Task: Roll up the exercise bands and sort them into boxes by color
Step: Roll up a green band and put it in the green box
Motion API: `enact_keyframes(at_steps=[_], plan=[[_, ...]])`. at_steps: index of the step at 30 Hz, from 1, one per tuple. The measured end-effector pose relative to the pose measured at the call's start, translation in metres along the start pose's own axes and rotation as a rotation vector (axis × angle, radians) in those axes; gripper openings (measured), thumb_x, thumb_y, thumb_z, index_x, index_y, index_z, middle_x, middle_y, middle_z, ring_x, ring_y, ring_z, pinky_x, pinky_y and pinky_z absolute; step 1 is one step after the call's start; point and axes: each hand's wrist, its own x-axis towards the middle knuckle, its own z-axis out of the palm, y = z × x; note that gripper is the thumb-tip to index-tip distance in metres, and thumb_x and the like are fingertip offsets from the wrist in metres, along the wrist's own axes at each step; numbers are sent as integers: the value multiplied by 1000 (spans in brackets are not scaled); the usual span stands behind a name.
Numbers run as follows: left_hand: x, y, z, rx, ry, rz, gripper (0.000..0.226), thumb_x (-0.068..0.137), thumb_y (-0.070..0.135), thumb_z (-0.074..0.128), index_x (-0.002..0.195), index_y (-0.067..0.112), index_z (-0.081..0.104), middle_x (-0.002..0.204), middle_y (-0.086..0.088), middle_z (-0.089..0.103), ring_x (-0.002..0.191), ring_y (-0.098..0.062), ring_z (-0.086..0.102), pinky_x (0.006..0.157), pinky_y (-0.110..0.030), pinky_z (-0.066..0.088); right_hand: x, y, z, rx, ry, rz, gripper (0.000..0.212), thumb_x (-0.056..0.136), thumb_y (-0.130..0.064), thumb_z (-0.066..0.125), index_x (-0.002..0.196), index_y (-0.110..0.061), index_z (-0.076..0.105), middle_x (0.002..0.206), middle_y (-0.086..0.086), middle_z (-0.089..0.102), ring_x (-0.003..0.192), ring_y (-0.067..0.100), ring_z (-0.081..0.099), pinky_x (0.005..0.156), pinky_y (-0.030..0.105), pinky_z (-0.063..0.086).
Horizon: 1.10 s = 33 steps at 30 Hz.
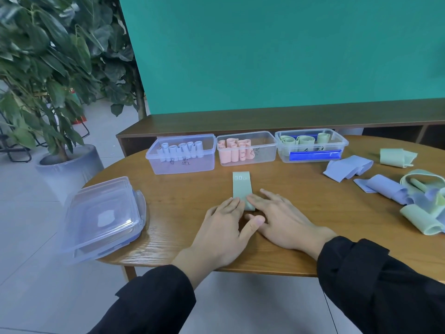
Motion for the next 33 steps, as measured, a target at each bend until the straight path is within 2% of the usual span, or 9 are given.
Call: enact_keyframes(at_steps=[3,7,12,15,17,20,23,26,33], plan=[[12,-3,-1,28,-18,0,79,98,69,20,158,18,32,164,3,32,154,-11,15,123,-33,11,-1,0,0,14,24,9,65,105,-50,34,162,-24,16,167,-8,19,156,14,5,126,39,11],[25,-8,0,28,-17,3,76,99,69,16,156,23,34,160,8,37,155,-8,12,125,-37,14,-4,-2,0,-4,117,-49,59,106,-44,39,160,-25,24,164,-13,27,154,7,8,124,30,11],[37,-9,0,-25,-51,-21,76,98,70,12,157,26,32,166,4,25,156,-11,5,127,-42,9,2,0,1,34,81,-18,62,105,-44,40,161,-26,21,165,-12,25,155,13,10,126,40,14],[43,-12,-3,-71,-94,-29,90,90,75,3,159,23,28,168,1,19,156,-12,0,127,-43,5,10,4,-1,39,63,-3,62,105,-46,38,160,-26,21,164,-11,28,155,14,12,126,42,15],[43,-17,-1,-84,-55,-27,97,88,78,3,160,17,24,168,1,19,156,-10,0,127,-40,7,16,7,-3,13,41,-1,62,105,-48,37,160,-26,22,164,-11,28,155,15,11,126,42,15],[37,-24,6,-44,26,-5,93,92,76,13,159,13,29,166,0,26,156,-10,6,127,-37,13,25,9,-7,-26,6,3,61,104,-49,38,159,-25,25,165,-10,27,155,17,9,126,44,13],[32,-22,6,11,43,31,83,97,70,19,156,14,34,164,1,31,156,-12,10,127,-34,14,34,12,-10,-36,-17,10,63,104,-52,37,159,-25,25,165,-9,26,156,17,7,126,43,12],[39,-21,3,15,18,13,81,99,68,22,158,14,31,164,-1,31,156,-14,12,126,-31,14,41,17,-10,-51,-37,9,66,103,-54,38,160,-25,22,166,-9,23,156,16,5,126,44,12],[55,-19,5,64,-46,-39,86,98,70,18,160,11,21,167,-5,22,156,-17,8,127,-37,13,51,23,-10,-62,-51,9,72,103,-58,34,162,-26,8,169,-10,8,156,15,1,126,42,12]])
